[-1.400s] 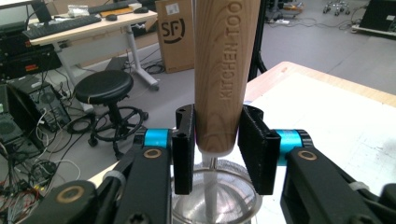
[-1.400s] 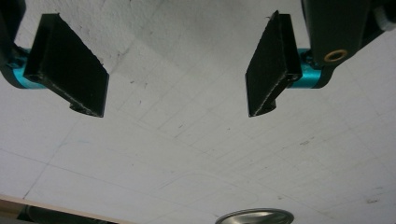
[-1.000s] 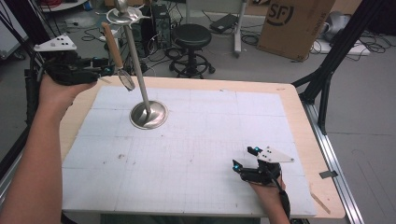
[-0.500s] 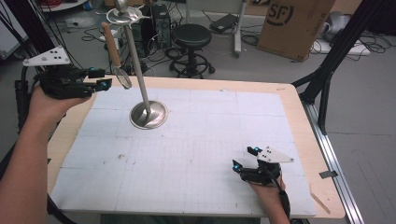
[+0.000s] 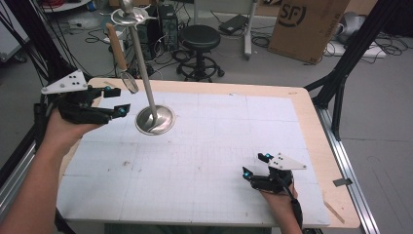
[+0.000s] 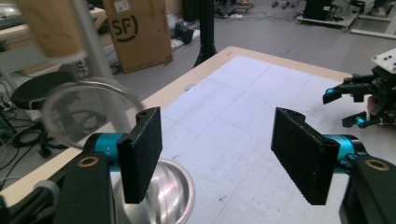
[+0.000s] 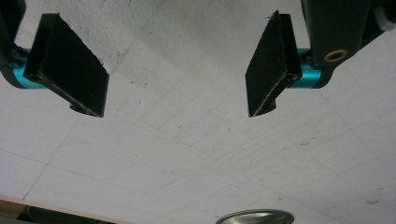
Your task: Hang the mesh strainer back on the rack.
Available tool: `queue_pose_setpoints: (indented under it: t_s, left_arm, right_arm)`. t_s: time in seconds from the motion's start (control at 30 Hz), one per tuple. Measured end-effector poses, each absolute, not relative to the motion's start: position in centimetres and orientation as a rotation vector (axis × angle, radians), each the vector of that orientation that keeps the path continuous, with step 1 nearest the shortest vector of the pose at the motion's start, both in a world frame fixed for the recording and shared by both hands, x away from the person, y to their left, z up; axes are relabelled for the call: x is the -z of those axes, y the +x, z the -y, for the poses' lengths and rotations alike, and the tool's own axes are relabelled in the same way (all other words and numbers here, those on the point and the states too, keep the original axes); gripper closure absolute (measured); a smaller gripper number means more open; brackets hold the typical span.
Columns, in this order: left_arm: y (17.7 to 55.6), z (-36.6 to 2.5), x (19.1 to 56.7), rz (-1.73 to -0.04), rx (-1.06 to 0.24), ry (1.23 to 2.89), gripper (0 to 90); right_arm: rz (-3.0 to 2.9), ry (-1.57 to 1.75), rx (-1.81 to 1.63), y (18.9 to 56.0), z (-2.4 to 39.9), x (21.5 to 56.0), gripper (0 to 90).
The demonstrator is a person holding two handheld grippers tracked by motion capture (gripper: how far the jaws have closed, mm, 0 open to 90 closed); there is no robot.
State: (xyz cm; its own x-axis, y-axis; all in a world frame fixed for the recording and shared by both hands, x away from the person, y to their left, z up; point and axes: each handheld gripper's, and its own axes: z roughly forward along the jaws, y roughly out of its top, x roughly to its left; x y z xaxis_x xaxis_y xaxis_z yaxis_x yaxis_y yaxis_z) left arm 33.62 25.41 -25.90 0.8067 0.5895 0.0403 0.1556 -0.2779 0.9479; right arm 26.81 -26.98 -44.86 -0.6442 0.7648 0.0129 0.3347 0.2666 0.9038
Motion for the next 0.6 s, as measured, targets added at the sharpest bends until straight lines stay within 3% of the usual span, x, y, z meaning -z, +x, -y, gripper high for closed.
queue_pose_setpoints:
  t_s: [0.6]
  left_arm:
    - [32.0, -23.1, 29.8, -0.546, -0.480, 1.786, 22.7]
  right_arm:
    - [-2.112, 0.989, -1.351, 26.8, 27.0, 44.9, 20.7]
